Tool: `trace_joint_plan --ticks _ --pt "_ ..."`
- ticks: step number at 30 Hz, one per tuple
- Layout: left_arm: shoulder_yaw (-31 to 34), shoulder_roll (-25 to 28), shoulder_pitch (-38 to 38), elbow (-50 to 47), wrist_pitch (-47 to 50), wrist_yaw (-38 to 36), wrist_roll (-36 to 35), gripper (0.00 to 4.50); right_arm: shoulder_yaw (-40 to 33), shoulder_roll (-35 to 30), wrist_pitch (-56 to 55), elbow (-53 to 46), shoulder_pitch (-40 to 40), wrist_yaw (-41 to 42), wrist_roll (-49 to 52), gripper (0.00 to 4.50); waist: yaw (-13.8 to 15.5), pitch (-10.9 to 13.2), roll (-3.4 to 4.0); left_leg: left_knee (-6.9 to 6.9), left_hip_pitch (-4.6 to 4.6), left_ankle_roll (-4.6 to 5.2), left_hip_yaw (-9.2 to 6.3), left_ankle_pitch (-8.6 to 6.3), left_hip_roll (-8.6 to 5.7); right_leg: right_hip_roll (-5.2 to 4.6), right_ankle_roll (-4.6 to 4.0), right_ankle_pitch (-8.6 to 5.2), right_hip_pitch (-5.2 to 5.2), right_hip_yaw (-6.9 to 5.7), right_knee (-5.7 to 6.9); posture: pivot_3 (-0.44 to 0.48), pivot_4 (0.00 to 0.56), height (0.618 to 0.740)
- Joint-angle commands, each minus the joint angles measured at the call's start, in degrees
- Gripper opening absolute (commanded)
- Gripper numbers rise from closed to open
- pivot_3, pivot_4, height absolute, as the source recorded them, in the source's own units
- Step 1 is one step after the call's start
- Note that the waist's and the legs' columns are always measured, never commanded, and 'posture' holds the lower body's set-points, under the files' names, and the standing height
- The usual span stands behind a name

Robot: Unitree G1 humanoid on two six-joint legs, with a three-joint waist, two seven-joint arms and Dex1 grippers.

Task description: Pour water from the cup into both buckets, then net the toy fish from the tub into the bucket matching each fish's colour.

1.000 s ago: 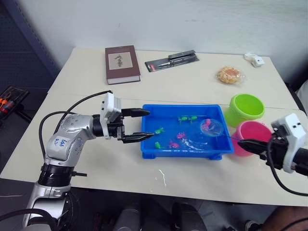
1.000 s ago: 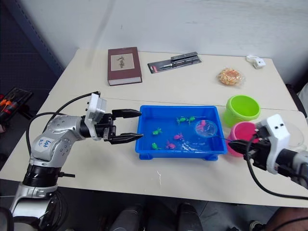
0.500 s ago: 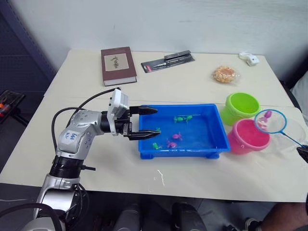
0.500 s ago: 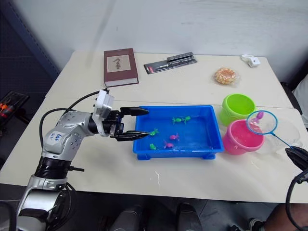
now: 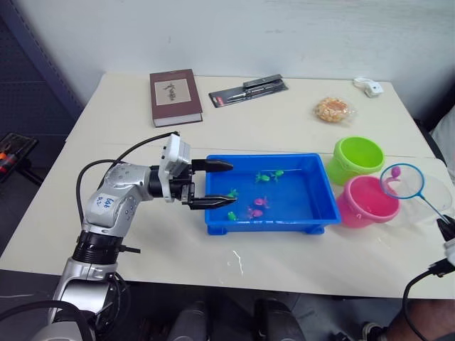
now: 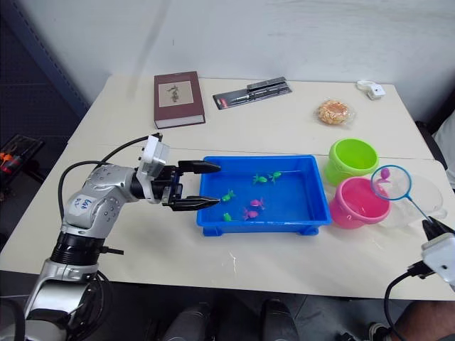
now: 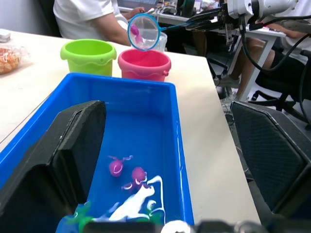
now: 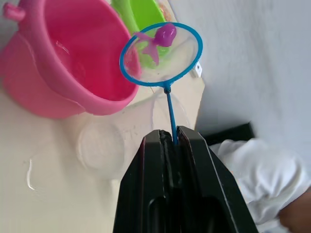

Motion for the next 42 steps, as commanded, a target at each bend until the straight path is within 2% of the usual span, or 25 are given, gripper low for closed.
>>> trace_joint_plan --ticks 1,3,5,10,11,14,17,18,20,24,29,33,38,42 --pt "0.55 0.16 -0.52 -1.48 -0.37 -0.11 -0.25 4.39 -0.93 -3.34 -7.61 2.18 1.15 -8.4 -12.01 0.0 0.0 0.0 0.0 0.0 0.0 0.0 0.01 0.0 -0.01 -0.01 0.0 0.0 -0.01 0.02 0.0 0.0 0.15 0.738" --pt "0.51 0.02 -0.55 -1.69 -0.32 0.05 -0.27 4.39 -1.41 -4.86 -10.7 2.9 1.67 -13.71 -18.65 0.0 0.05 0.0 0.0 0.0 0.0 0.0 0.01 0.0 0.0 0.0 0.0 0.0 -0.01 0.02 -0.02 0.0 0.15 0.738" --pt "0.53 0.02 -0.44 -1.92 -0.26 0.15 -0.31 4.39 -2.29 -4.56 -11.44 3.84 1.07 -18.22 -20.37 0.0 0.1 0.0 -0.01 0.0 -0.01 -0.01 0.01 0.01 0.0 0.0 0.0 0.0 -0.01 0.01 -0.01 0.0 0.15 0.738" --pt "0.77 0.13 -0.01 -2.25 -0.4 0.37 -0.42 4.39 -1.89 -6.39 -12.7 5.93 2.07 -20.3 -20.28 0.0 -0.04 0.0 0.0 0.0 0.0 -0.03 0.02 0.01 0.01 0.01 0.0 0.0 0.0 0.01 -0.02 0.0 0.15 0.738" --pt "0.84 0.2 0.09 -2.27 -0.48 0.41 -0.4 4.39 -2.04 -6.26 -12.38 6.25 1.82 -19.77 -17.56 0.0 -0.06 0.0 0.0 0.0 0.0 -0.02 0.02 0.01 0.01 0.01 0.0 0.0 0.0 0.01 -0.02 0.0 0.15 0.738" --pt "1.32 0.67 0.45 -2.25 -0.61 0.65 -0.31 4.39 0.18 -5.11 -4.41 3.34 -0.12 -9.11 6.66 0.0 -0.17 0.0 -0.01 0.0 0.0 -0.02 0.02 0.02 0.02 0.01 0.0 0.0 0.01 0.01 -0.03 0.0 0.15 0.738" --pt "1.88 1.71 1.28 -2.34 -0.57 0.68 -0.19 4.39 2.4 -6.98 11.37 -5.68 -1.06 3.63 33.94 0.0 -0.65 0.01 -0.01 0.0 0.06 -0.01 -0.02 0.02 0.06 0.03 0.0 0.0 0.1 -0.03 0.04 0.0 0.15 0.738" --pt "2.02 2.18 1.62 -2.34 -0.62 0.63 -0.03 4.39 2.82 -8.57 16.0 -8.26 -0.84 7.5 39.89 0.0 -0.96 -0.01 0.02 0.0 0.06 -0.01 -0.05 0.02 0.11 0.04 0.0 0.0 0.11 -0.04 0.03 0.0 0.15 0.738" --pt "2.35 3.2 2.28 -2.26 -0.78 0.56 0.26 4.39 3.83 -12.94 22.88 -11.69 -0.58 13.59 44.11 0.0 -1.36 -0.01 0.04 0.0 0.08 -0.01 -0.04 0.02 0.14 0.04 0.0 0.0 0.11 -0.03 0.08 0.0 0.15 0.738" --pt "2.96 4.85 3.51 -2.89 -0.73 0.92 0.41 4.39 8.02 -18.47 30.91 -14.95 -3.86 16.84 43.06 0.0 -1.05 0.0 0.01 0.0 0.06 0.03 -0.09 0.01 0.11 0.03 0.0 0.0 0.11 -0.06 0.07 0.0 0.15 0.738" --pt "4.42 7.42 6.7 -5.31 -0.22 2.08 0.4 4.39 21.17 -21.58 36.71 -15.28 -14.58 17.53 37.55 0.0 -1.0 0.01 -0.03 0.02 -0.06 0.05 -0.16 0.0 0.06 -0.06 0.0 0.0 0.05 -0.06 0.02 0.0 0.15 0.738" --pt "5.33 8.36 8.04 -6.06 -0.14 2.9 0.22 4.39 29.57 -20.84 36.81 -12.78 -22.93 19.12 33.22 0.0 -0.76 0.01 -0.03 0.04 -0.09 0.05 -0.17 0.01 0.02 -0.08 0.0 0.0 0.02 -0.17 0.03 0.0 0.15 0.738" --pt "6.44 8.93 9.61 -7.28 0.09 3.74 -0.1 4.39 36.66 -17.53 34.77 -10.35 -33.11 24.68 33.79 0.0 -0.81 0.01 -0.06 0.08 -0.08 0.04 -0.16 0.01 0.02 -0.06 0.0 0.0 0.02 -0.21 0.03 0.0 0.15 0.738" --pt "6.78 8.7 10.65 -8.94 0.63 4.97 -0.39 4.39 42.2 -15.96 33.4 -8.05 -38.86 24.95 27.71 0.0 -0.99 0.02 -0.06 0.08 -0.11 0.03 -0.18 0.01 0.02 -0.08 0.0 0.0 0.02 -0.24 0.04 0.0 0.15 0.738"
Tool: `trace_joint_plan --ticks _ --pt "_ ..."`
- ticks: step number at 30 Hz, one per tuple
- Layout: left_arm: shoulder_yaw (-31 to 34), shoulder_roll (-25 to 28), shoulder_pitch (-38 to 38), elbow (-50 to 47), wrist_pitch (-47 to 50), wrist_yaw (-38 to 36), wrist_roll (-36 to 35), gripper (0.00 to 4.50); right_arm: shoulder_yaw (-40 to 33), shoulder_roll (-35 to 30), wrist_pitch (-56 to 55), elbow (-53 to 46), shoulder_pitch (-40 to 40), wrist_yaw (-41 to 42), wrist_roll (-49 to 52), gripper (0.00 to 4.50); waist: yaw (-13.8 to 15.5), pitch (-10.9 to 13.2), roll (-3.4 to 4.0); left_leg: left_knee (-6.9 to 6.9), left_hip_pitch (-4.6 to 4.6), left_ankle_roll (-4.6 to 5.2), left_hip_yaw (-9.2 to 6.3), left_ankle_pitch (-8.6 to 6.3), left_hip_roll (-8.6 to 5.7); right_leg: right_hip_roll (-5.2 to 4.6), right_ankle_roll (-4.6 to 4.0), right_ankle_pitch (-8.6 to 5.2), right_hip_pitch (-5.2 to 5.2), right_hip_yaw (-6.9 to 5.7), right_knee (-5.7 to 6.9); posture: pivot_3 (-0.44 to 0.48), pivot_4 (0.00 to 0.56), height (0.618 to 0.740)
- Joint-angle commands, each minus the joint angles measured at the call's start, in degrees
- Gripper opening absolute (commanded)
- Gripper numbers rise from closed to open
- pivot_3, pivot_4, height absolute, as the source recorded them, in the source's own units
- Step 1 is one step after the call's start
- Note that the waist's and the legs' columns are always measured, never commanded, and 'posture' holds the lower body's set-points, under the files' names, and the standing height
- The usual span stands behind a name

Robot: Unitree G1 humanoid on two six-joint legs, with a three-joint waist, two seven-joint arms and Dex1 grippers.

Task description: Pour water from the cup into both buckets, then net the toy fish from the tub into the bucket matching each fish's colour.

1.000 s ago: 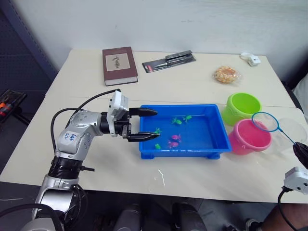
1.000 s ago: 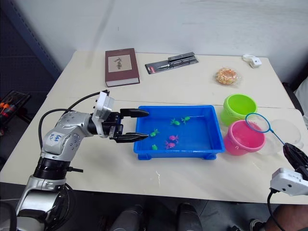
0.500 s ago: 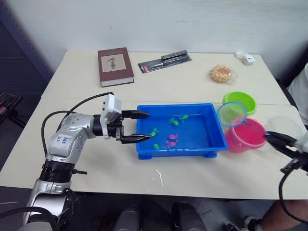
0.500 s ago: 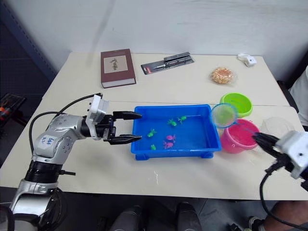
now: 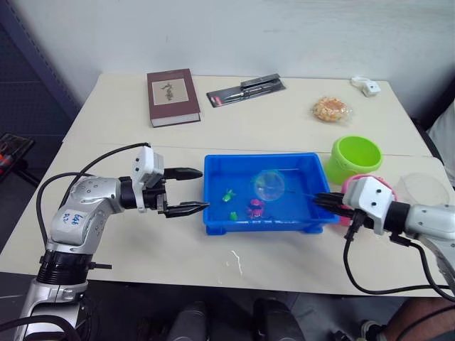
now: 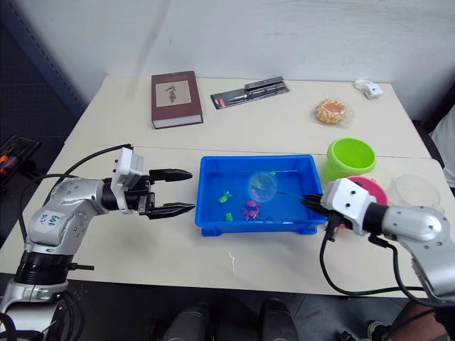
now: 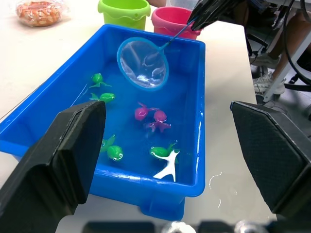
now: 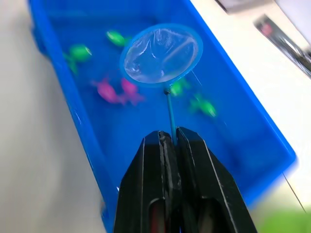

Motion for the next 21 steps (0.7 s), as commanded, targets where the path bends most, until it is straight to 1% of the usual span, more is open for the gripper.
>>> trace_joint_plan --ticks 1,5,9,19,21 --pt "1.44 0.2 0.5 -3.35 0.38 1.08 -1.13 4.39 2.8 1.28 -2.53 1.75 -3.46 -0.04 -4.8 0.0 0.04 0.0 -0.02 0.01 -0.02 0.0 -0.01 0.0 -0.01 -0.01 0.0 0.0 0.0 -0.01 -0.01 0.0 0.15 0.738" --pt "1.54 0.17 0.91 -4.4 0.9 1.75 -1.37 4.39 4.91 2.86 -3.61 4.15 -6.19 -0.53 -8.72 0.0 -0.01 0.0 -0.01 0.05 -0.04 0.0 -0.01 0.0 -0.01 -0.01 0.0 0.0 -0.01 -0.02 0.01 0.0 0.15 0.738" --pt "1.71 0.34 1.13 -5.21 1.41 2.2 -1.62 4.39 7.28 1.81 -7.44 7.75 -7.66 1.04 -13.49 0.0 -0.09 -0.01 -0.01 0.05 -0.04 0.0 0.0 0.0 -0.01 -0.01 0.0 0.0 -0.01 -0.02 0.02 0.0 0.15 0.738" --pt "1.77 0.33 1.13 -5.37 1.69 2.4 -1.71 4.39 8.84 2.09 -16.8 14.83 -8.77 0.2 -21.18 0.0 -0.19 -0.01 -0.01 0.05 -0.03 -0.01 0.01 0.0 0.0 0.0 0.0 0.0 -0.02 -0.02 0.02 0.0 0.15 0.738" --pt "1.81 0.37 1.13 -5.4 1.74 2.42 -1.74 4.39 8.81 2.39 -17.62 15.39 -8.8 0.55 -21.36 0.0 -0.19 -0.01 -0.01 0.05 -0.03 -0.01 0.01 0.0 -0.01 0.0 0.0 0.0 -0.02 -0.02 0.02 0.0 0.15 0.738"
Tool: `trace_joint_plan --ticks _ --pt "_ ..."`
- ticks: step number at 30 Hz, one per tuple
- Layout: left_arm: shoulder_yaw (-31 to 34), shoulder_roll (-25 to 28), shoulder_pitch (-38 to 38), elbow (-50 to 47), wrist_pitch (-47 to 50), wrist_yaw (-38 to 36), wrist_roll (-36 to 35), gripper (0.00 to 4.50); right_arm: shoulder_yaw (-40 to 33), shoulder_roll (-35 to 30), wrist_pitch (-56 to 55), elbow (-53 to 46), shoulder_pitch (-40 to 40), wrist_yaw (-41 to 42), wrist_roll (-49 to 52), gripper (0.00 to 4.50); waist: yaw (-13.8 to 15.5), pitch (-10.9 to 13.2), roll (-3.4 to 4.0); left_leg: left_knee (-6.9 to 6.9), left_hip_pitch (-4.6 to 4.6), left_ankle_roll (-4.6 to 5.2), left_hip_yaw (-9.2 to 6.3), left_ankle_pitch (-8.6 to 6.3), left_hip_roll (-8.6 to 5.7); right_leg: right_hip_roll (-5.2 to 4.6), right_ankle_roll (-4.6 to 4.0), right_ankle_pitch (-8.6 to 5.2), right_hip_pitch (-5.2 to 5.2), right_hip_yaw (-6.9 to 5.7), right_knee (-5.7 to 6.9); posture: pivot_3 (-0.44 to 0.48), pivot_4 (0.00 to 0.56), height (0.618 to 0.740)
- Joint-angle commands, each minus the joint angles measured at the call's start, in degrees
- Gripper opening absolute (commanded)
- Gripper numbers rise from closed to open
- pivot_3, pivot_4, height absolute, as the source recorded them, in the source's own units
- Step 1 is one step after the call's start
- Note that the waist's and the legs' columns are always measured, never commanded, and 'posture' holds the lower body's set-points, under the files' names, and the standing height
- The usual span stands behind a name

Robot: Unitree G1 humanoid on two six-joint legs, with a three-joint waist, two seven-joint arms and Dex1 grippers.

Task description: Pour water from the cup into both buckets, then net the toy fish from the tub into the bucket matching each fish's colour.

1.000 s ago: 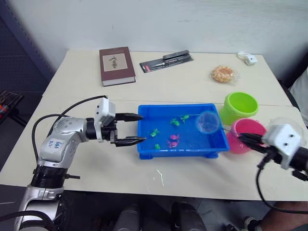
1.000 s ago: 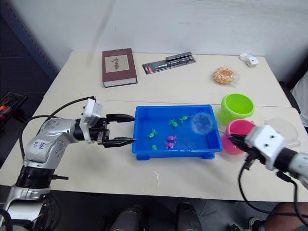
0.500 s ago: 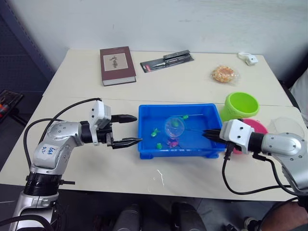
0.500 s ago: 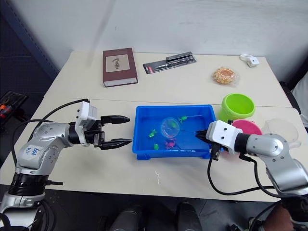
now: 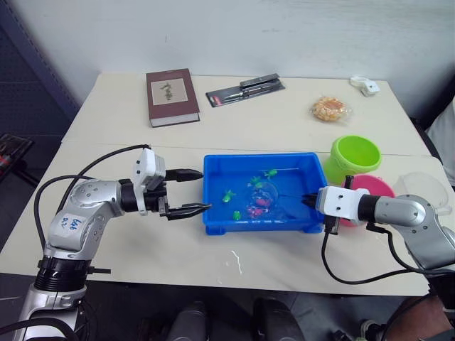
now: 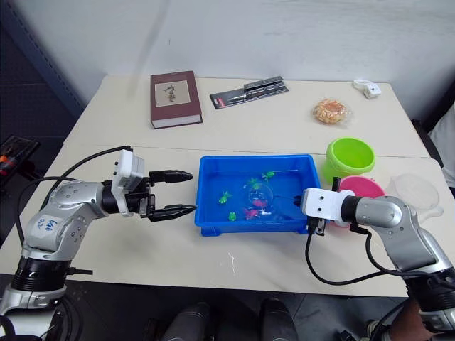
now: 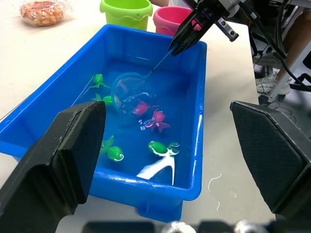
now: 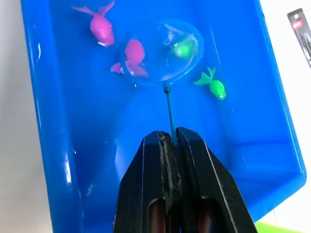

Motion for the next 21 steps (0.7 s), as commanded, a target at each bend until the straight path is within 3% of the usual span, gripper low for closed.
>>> trace_joint_plan --ticks 1,12,21 --pt "1.66 0.42 0.17 -2.12 -0.02 0.16 -1.38 4.39 -0.31 0.14 -2.35 0.08 -0.71 0.44 -0.46 0.0 -0.01 0.0 0.0 0.0 0.0 0.0 0.0 0.0 0.0 0.0 0.0 0.0 0.0 0.0 0.0 0.0 0.15 0.738" --pt "1.74 0.54 -0.13 -2.43 0.65 0.4 -1.56 4.39 0.19 0.28 5.73 -4.98 -0.86 7.99 4.31 0.0 0.01 0.0 0.0 0.01 0.0 0.0 -0.01 0.0 0.01 0.0 0.0 0.0 0.0 -0.01 0.0 0.0 0.15 0.738" --pt "1.73 0.21 -0.24 -2.78 0.86 0.87 -1.82 4.39 -3.64 2.21 33.14 -10.29 -4.52 9.86 16.59 0.0 0.01 0.0 0.0 0.02 -0.01 -0.01 -0.04 0.0 0.02 -0.01 0.0 0.0 0.0 -0.02 0.01 0.0 0.15 0.738"
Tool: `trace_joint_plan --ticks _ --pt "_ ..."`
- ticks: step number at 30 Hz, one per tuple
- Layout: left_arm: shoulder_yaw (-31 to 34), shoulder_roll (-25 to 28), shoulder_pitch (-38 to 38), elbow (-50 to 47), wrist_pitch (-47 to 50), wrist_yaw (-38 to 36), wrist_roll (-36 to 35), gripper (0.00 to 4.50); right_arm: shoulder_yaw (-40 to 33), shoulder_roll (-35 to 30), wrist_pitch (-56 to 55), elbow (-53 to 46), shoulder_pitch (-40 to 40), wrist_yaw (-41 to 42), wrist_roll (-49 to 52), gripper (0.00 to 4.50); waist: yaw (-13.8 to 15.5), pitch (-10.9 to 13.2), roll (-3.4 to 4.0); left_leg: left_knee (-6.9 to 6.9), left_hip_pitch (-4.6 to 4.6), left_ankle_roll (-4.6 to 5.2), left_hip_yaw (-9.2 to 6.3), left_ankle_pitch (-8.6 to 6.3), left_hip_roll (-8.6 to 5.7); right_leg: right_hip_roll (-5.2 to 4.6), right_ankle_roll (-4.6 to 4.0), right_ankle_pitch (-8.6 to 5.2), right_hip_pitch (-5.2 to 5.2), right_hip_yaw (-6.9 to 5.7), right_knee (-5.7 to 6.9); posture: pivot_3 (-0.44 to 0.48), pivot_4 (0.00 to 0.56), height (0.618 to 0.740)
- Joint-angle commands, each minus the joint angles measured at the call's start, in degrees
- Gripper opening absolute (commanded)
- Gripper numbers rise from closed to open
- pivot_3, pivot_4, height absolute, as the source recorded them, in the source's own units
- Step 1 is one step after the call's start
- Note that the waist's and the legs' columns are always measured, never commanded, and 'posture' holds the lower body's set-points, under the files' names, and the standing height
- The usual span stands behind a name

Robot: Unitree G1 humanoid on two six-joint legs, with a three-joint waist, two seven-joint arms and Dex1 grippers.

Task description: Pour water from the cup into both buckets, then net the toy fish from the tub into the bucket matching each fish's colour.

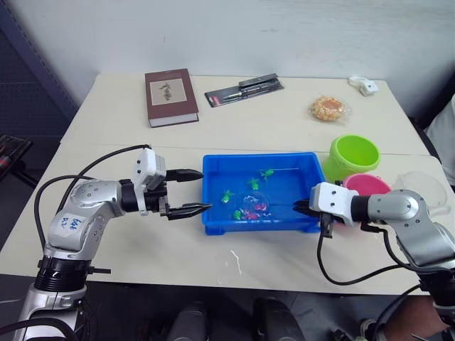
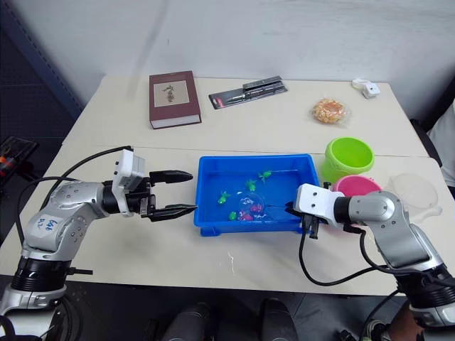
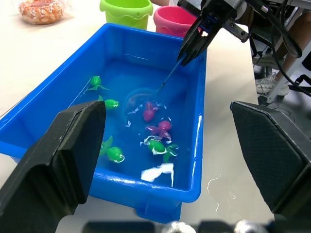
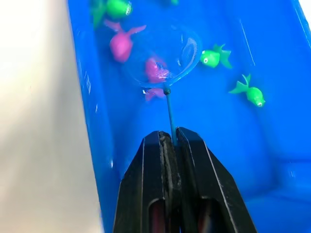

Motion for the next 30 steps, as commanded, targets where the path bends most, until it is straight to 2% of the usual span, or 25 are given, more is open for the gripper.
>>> trace_joint_plan --ticks 1,3,6,14,18,30 --pt "1.74 0.22 -0.22 -2.27 -0.2 0.3 -1.42 4.39 -3.52 -1.12 11.66 -3.13 -1.49 1.59 6.67 0.0 0.01 0.0 0.0 0.0 0.0 0.0 -0.01 0.0 0.0 0.0 0.0 0.0 0.01 -0.01 0.0 0.0 0.15 0.738" --pt "1.77 0.24 -0.17 -2.29 -0.26 0.39 -1.4 4.39 -3.95 -2.61 14.53 -3.24 -1.73 2.92 8.11 0.0 0.17 0.0 0.0 0.0 -0.01 0.0 -0.03 0.0 -0.01 -0.02 0.0 0.0 0.01 -0.02 -0.01 0.0 0.15 0.738" --pt "1.83 0.21 -0.03 -2.33 -0.41 0.55 -1.38 4.39 -3.74 -4.56 11.6 -2.15 -2.24 3.94 6.71 0.0 0.13 0.0 0.0 0.01 -0.03 0.01 -0.03 0.0 -0.03 -0.04 0.0 0.0 0.01 -0.02 -0.02 0.0 0.15 0.738" --pt "1.86 0.19 0.47 -2.1 -1.26 0.49 -1.09 4.39 0.68 -6.26 -5.57 1.25 -2.84 4.25 -2.61 0.0 -0.03 0.0 0.0 0.0 -0.03 0.0 0.0 -0.01 -0.03 -0.01 0.0 0.0 -0.02 -0.01 -0.01 0.0 0.15 0.738" --pt "2.04 0.55 0.91 -2.44 -1.31 0.5 -1.14 4.39 2.63 -5.7 -9.9 1.37 -3.43 4.68 -5.11 0.0 -0.03 0.0 0.0 0.0 -0.03 0.0 0.01 -0.01 -0.02 -0.01 0.0 0.0 -0.03 -0.02 -0.01 0.0 0.15 0.738" --pt "1.64 3.84 1.83 -0.14 -3.63 -2.8 0.79 4.39 9.04 -3.2 -10.04 -0.21 -9.11 8.32 -9.16 0.0 -0.06 0.0 0.0 0.01 -0.02 -0.01 0.0 0.0 -0.02 -0.01 0.0 0.0 -0.02 -0.03 -0.01 0.0 0.15 0.738"
